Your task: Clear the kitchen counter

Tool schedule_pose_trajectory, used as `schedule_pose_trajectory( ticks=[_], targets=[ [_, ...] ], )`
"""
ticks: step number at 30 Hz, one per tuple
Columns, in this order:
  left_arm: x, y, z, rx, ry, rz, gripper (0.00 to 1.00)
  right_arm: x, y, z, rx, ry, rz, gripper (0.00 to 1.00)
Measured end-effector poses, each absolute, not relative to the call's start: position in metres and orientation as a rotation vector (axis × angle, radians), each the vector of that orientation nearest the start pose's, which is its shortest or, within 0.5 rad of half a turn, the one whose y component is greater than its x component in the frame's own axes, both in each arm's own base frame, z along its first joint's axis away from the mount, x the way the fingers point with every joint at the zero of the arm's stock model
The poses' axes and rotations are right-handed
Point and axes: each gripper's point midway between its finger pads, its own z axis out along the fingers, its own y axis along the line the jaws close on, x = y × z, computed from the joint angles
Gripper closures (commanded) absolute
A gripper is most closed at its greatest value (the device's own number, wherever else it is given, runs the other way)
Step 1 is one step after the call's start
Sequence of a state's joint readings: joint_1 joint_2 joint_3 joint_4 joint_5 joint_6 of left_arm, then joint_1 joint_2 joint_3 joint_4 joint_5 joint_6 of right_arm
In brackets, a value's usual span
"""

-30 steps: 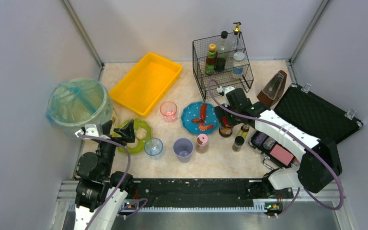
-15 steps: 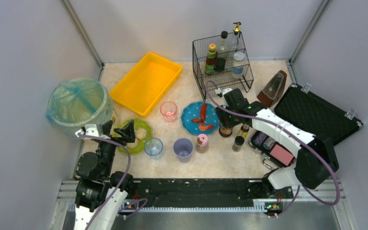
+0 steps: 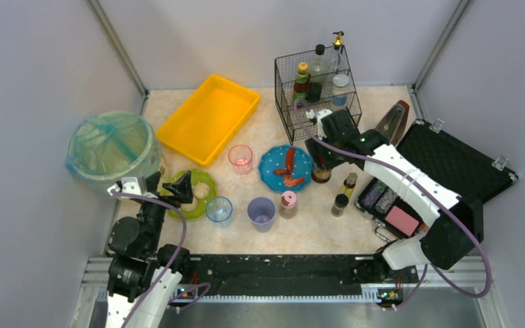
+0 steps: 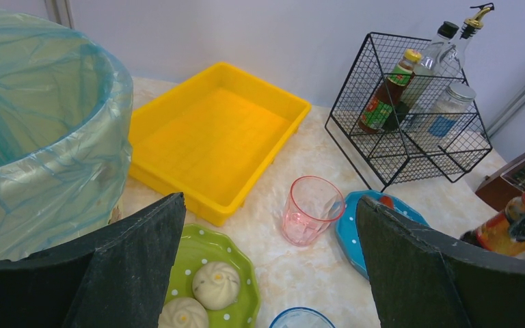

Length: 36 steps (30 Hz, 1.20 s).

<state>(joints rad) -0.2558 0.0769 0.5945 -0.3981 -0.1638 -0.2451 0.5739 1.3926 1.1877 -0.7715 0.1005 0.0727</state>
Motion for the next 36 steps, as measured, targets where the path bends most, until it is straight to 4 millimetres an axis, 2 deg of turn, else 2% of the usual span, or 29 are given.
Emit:
schedule_pose_trajectory(
  ticks=[2,5,6,9,14,19,25,27,30,36],
  targets=[
    [0.190,-0.030,0.297,-0.127,1.454,-0.290,0.01,0.295,0.171,0.173,-0.590,2.422,0.133,1.00],
    [0.190,-0.030,0.297,-0.127,1.454,-0.290,0.01,0.315,0.177,0.216,-0.576,2.313,0.127,1.00],
    [0.190,-0.030,0.297,-0.127,1.454,-0.290,0.01,0.318,0.178,0.219,-0.575,2.306,0.125,1.00],
    [0.190,-0.030,0.297,-0.127,1.454,-0.290,0.01,0.340,0.182,0.246,-0.571,2.246,0.103,1.00],
    [0.190,-0.031,0.297,-0.127,1.454,-0.291,0.01,0.380,0.187,0.266,-0.558,2.203,0.070,1.00],
    [0.190,-0.030,0.297,-0.127,1.454,-0.290,0.01,0.427,0.179,0.286,-0.504,2.163,0.034,1.00],
    [0.191,-0.030,0.296,-0.127,1.456,-0.289,0.01,0.483,0.170,0.321,-0.447,2.064,-0.005,1.00],
    [0.192,-0.031,0.295,-0.127,1.464,-0.287,0.01,0.498,0.168,0.325,-0.435,2.039,-0.015,1.00],
    [0.194,-0.031,0.293,-0.127,1.476,-0.285,0.01,0.520,0.166,0.319,-0.426,2.030,-0.031,1.00],
    [0.197,-0.031,0.290,-0.129,1.493,-0.277,0.01,0.548,0.164,0.277,-0.441,2.076,-0.058,1.00]
  ],
)
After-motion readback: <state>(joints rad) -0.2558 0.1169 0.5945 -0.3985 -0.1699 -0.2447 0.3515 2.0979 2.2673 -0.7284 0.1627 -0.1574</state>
